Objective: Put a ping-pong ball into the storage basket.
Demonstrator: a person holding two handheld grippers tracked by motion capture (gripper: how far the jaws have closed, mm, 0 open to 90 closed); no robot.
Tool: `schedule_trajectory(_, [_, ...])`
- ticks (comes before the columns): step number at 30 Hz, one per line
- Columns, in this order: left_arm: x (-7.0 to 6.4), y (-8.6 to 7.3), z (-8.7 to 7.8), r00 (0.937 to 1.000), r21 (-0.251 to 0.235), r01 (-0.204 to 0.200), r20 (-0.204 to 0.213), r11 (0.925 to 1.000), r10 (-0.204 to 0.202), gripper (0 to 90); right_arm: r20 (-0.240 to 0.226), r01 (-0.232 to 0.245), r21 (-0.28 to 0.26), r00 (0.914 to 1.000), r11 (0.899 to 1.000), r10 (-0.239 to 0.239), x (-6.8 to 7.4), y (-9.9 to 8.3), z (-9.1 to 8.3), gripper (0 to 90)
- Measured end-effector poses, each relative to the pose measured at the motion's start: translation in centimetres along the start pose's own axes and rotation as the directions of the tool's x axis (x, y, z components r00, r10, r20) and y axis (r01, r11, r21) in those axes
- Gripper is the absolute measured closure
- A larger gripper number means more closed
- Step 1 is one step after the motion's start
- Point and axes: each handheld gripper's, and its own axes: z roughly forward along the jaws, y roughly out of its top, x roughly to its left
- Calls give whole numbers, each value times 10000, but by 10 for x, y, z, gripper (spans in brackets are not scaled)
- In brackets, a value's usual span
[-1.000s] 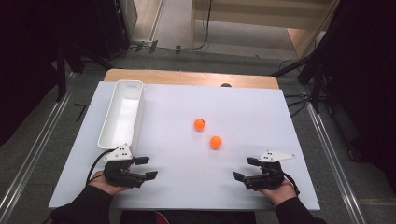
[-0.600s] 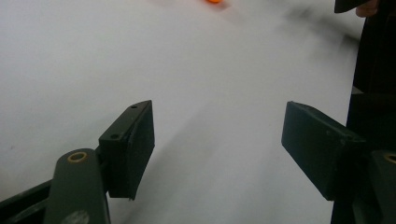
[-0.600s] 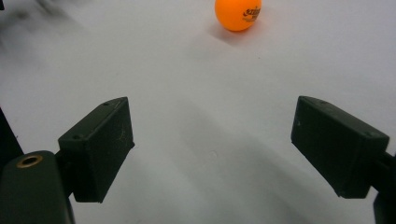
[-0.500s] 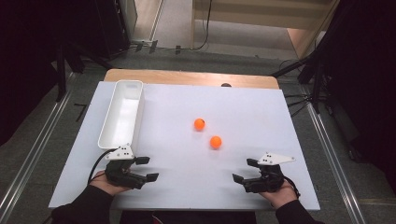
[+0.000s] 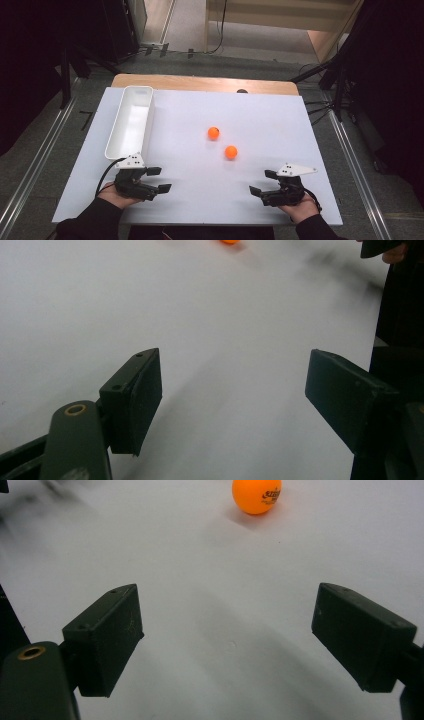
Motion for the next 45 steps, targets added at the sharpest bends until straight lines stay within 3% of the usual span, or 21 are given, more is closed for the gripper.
schedule_trajectory(3, [-2,1,0,10000,-170,-44,-72,9998,42,229,-9,-51,30,10000,10000,51,0,0,0,115])
schedule_trajectory(6, [-4,5,0,9992,-126,-97,-393,9999,92,207,68,-41,117,10000,9999,41,-1,0,0,115])
schedule_trajectory(12, [-7,11,2,9999,-400,14,-131,9992,-19,201,39,-142,164,9999,9998,142,-2,0,1,116])
schedule_trajectory(24, [-14,19,11,9981,-252,-421,-458,9988,409,201,32,-184,170,9998,9997,183,-3,0,1,116])
schedule_trajectory(31, [-15,24,17,9989,-496,-337,-344,9982,321,200,106,-111,186,9999,9998,109,-4,0,1,116])
schedule_trajectory(39, [-18,30,27,9978,-331,-582,-331,9978,571,200,144,-232,173,9996,9996,229,-3,0,1,116])
schedule_trajectory(45, [-17,35,33,9983,-412,-544,-235,9977,535,200,115,-231,177,9997,9996,229,-3,0,1,116])
